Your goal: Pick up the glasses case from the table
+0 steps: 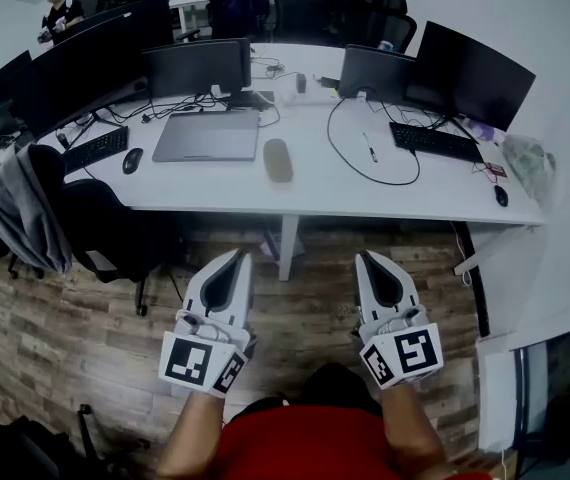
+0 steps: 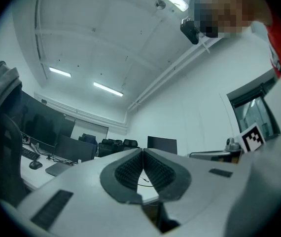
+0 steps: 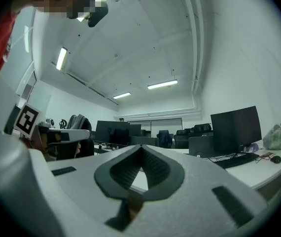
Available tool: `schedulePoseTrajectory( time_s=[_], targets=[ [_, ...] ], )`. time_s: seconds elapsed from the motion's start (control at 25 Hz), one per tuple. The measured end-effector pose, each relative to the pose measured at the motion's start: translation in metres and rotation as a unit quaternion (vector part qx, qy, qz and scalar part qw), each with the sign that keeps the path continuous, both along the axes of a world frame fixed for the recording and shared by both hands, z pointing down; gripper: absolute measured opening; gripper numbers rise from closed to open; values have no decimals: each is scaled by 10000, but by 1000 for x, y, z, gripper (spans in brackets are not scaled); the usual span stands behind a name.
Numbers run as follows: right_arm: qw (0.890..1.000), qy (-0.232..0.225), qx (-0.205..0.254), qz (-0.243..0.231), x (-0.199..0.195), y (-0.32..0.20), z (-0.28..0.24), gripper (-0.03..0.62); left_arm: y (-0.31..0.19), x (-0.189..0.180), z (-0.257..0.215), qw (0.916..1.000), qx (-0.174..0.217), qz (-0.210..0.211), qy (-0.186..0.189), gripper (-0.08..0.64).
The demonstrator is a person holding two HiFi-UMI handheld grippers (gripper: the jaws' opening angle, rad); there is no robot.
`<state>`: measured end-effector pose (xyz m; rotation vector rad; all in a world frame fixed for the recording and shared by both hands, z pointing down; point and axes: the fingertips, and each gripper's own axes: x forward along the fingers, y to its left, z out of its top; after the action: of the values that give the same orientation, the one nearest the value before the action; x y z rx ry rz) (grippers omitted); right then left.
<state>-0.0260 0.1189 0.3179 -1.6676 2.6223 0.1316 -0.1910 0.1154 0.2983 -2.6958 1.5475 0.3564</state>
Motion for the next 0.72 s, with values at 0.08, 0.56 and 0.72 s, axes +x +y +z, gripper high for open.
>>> schedulePoseTrajectory(
  time_s=[0.08,0.56,0.72],
  targets=[
    [10000,6,-15,19,0,-9,0,5,-11,-1,2,10000,-37,7,16,12],
    [9997,134,99,-178,22,-128,10,5,-135,22,31,9987,-356,-323,-139,14],
    [9993,176,84,-314,44,-185,11,5,-194,43,43,9966,-593,-513,-238,14]
  ],
)
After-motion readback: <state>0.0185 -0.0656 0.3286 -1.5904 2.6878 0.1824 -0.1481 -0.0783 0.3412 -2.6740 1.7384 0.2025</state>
